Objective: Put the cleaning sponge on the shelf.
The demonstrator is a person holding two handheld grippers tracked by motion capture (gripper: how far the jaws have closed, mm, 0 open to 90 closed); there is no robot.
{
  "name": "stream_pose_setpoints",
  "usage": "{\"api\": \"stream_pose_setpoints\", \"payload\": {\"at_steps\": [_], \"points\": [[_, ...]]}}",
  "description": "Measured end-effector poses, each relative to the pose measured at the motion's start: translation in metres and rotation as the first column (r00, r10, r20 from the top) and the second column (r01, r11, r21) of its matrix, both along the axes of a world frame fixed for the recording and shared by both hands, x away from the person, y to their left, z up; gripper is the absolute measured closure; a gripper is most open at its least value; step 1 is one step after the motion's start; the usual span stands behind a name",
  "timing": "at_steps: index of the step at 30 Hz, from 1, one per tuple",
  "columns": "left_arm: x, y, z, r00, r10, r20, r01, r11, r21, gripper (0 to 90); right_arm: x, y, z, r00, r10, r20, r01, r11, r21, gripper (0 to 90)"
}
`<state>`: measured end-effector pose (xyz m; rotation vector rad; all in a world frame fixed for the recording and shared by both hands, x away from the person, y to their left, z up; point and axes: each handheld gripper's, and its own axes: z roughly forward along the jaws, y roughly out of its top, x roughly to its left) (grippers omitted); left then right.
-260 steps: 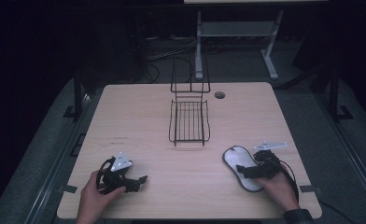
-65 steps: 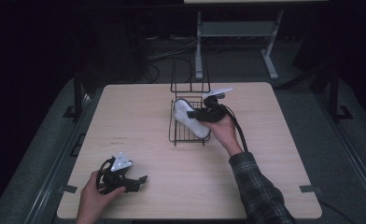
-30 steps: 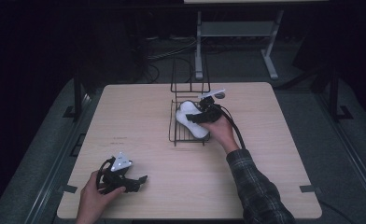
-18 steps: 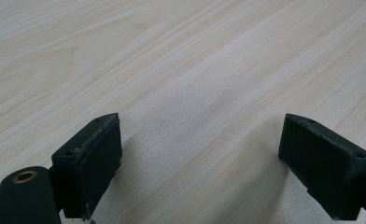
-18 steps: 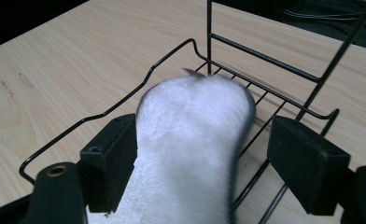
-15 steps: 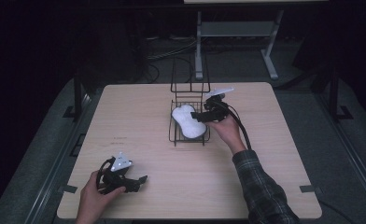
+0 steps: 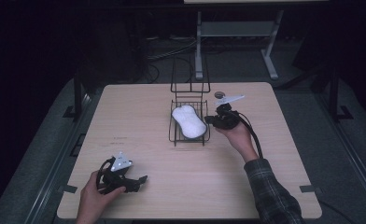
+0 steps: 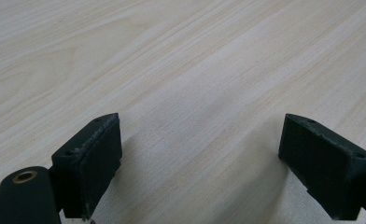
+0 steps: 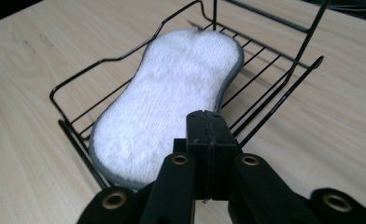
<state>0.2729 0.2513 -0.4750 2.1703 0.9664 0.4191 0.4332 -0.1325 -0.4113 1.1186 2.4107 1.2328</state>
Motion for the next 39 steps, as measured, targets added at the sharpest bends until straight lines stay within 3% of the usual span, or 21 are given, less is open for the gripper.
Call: {"api": "stream_pose_setpoints", "payload": {"at_steps": [12, 20, 39], "points": [[0.000, 0.000, 0.000, 1.0000, 0.000, 0.000, 0.000, 1.0000, 0.000, 12.4, -0.008, 0.013, -0.014, 0.9968, 0.077, -0.021, -0.077, 0.9962, -0.041, 89.9], [0.000, 0.000, 0.000, 1.0000, 0.000, 0.000, 0.000, 1.0000, 0.000, 12.4, -0.011, 0.022, -0.018, 0.9938, 0.105, -0.035, -0.106, 0.9942, -0.019, 89.9], [0.000, 0.000, 0.000, 1.0000, 0.000, 0.000, 0.000, 1.0000, 0.002, 12.4, -0.013, 0.047, -0.017, 0.9859, 0.165, -0.027, -0.166, 0.9860, -0.018, 89.9]]}}
